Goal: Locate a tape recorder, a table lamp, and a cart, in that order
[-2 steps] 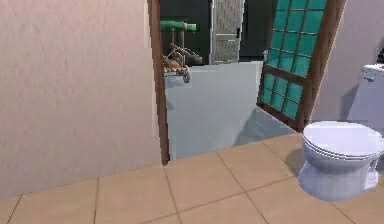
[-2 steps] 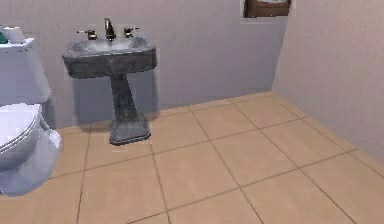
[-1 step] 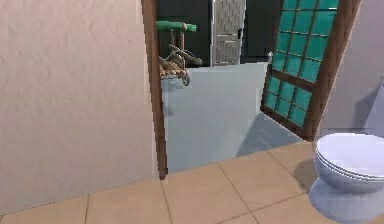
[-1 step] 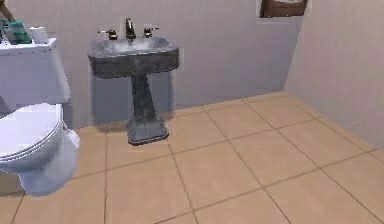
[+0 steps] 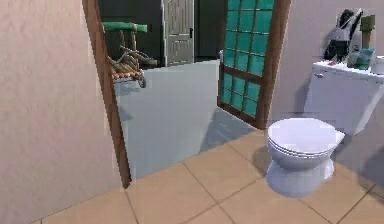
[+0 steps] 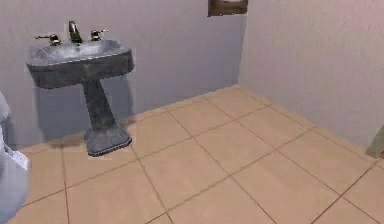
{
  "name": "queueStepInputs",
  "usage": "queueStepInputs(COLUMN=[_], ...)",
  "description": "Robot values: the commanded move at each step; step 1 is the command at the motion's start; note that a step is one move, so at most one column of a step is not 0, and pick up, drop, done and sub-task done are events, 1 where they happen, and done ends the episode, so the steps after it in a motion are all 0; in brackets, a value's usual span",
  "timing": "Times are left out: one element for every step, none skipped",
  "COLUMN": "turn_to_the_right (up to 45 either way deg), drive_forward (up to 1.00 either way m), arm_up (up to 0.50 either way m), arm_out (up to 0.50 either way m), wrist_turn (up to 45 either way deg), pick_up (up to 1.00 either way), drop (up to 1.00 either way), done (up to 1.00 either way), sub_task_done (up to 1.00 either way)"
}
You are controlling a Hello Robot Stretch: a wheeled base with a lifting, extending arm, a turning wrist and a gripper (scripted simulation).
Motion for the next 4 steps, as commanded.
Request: queueStepInputs(turn_to_the_right=[0.0, 0.0, 0.0, 45.0], drive_forward=[1.00, 1.00, 1.00, 0.00], arm_up=[0.00, 0.00, 0.00, 0.00], arm_out=[0.00, 0.00, 0.00, 0.00], wrist_turn=[0.0, 0.0, 0.0, 0.0], pick_up=[0.00, 0.00, 0.00, 0.00], drop=[0.00, 0.00, 0.00, 0.00], done=[0.00, 0.00, 0.00, 0.00], sub_task_done=[0.00, 0.00, 0.00, 0.00])
